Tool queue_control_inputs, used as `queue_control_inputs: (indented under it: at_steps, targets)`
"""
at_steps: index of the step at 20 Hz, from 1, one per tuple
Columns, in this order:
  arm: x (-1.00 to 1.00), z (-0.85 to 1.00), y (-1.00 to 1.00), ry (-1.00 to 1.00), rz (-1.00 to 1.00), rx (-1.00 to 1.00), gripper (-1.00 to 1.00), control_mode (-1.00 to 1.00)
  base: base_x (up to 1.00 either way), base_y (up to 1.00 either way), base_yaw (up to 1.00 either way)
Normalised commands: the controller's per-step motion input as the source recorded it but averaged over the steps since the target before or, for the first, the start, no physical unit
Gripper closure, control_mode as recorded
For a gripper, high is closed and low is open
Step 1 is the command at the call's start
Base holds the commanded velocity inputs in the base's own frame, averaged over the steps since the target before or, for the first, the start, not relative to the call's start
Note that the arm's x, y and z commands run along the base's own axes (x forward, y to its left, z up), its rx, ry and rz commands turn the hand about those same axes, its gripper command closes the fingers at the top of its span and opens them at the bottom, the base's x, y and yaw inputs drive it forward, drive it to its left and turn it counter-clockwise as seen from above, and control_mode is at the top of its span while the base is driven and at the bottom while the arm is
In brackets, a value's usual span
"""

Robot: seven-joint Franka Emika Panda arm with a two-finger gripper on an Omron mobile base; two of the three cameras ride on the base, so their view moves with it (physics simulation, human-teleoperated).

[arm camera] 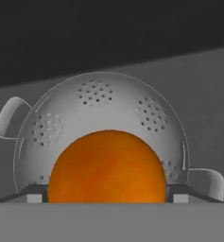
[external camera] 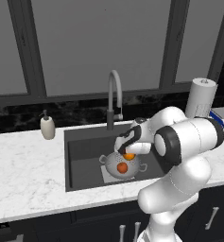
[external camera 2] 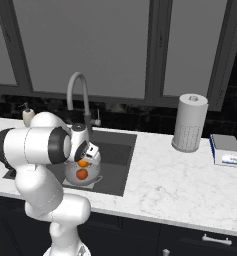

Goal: Put the colander in the sink, put the orange, orange in the colander, and turn on the sink faucet and pour water over the colander.

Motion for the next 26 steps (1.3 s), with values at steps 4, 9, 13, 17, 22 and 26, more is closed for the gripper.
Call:
queue_control_inputs:
  at_steps: [4, 9, 13, 17, 22, 26]
  targets:
    - [0.09, -0.3, 0.0, 0.02, 0.0, 0.0, 1.0, -1.0, 0.0, 0.0, 0.0]
    - [0.0, -0.19, 0.0, 0.04, 0.0, 0.0, 1.0, -1.0, 0.0, 0.0, 0.0]
    - [0.0, -0.1, 0.0, 0.07, 0.0, 0.0, 1.0, -1.0, 0.0, 0.0, 0.0]
    - [0.0, -0.08, 0.01, 0.07, 0.0, 0.0, -1.0, -1.0, 0.0, 0.0, 0.0]
    - [0.01, -0.02, 0.0, 0.06, 0.0, 0.0, -1.0, -1.0, 0.0, 0.0, 0.0]
    - [0.1, 0.0, 0.0, 0.07, 0.0, 0.0, -1.0, -1.0, 0.0, 0.0, 0.0]
